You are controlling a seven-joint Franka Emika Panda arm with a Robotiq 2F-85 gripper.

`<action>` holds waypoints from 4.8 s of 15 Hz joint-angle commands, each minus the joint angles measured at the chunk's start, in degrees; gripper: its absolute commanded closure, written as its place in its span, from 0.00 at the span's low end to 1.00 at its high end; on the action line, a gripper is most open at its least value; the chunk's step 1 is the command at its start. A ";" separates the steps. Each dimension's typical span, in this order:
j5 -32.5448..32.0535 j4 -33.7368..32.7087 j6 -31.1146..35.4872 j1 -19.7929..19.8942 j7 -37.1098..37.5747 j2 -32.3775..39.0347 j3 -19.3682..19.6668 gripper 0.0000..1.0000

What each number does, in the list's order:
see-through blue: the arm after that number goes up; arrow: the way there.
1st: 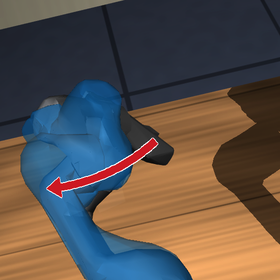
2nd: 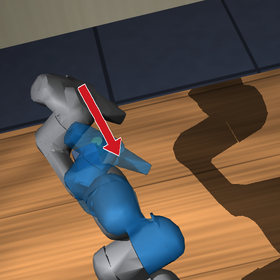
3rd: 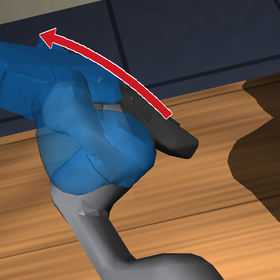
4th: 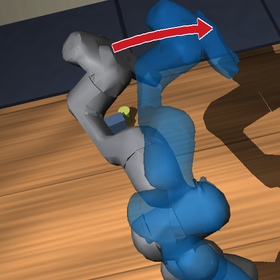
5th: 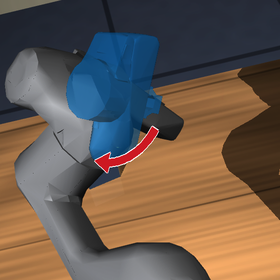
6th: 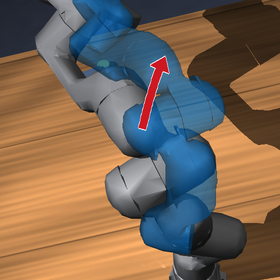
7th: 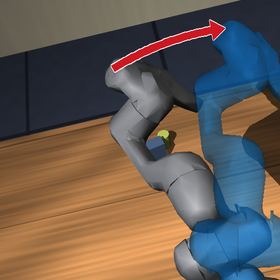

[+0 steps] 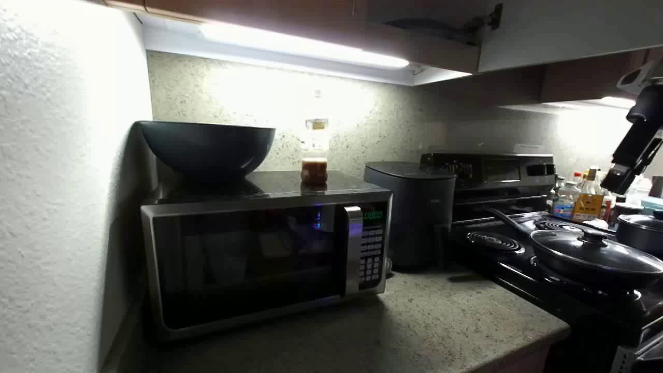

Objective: Remove the lid from the upper cabinet.

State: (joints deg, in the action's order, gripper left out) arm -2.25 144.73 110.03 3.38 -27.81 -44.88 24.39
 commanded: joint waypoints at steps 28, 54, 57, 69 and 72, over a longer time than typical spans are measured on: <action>-2.39 -26.23 6.09 -4.32 -0.31 16.66 -12.50 0.00; -5.26 -53.97 18.52 -4.79 -0.19 28.16 -14.63 0.00; -2.53 -59.13 18.53 -5.09 -1.68 32.40 -14.07 0.00; -4.78 -64.78 13.54 -4.63 0.62 36.87 -14.99 0.00; -3.08 -64.69 5.11 -5.19 0.03 35.88 -14.60 0.00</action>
State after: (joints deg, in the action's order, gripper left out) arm -5.63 79.32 121.17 -1.74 -28.23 -7.37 9.97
